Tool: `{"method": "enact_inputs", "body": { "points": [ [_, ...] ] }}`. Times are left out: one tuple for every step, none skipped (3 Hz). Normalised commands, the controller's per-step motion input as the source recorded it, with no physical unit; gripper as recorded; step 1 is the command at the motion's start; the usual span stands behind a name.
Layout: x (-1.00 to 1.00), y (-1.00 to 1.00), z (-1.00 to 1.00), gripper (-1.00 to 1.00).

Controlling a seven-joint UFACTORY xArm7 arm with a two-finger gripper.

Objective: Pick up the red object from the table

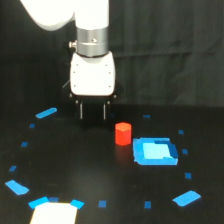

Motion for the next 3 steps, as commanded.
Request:
{"method": "enact_inputs", "body": {
  "points": [
    [-0.61, -0.65, -0.23, 1.0],
    [-1.0, -0.43, -0.69, 1.0],
    [1.0, 0.02, -0.28, 0.36]
  ]
}}
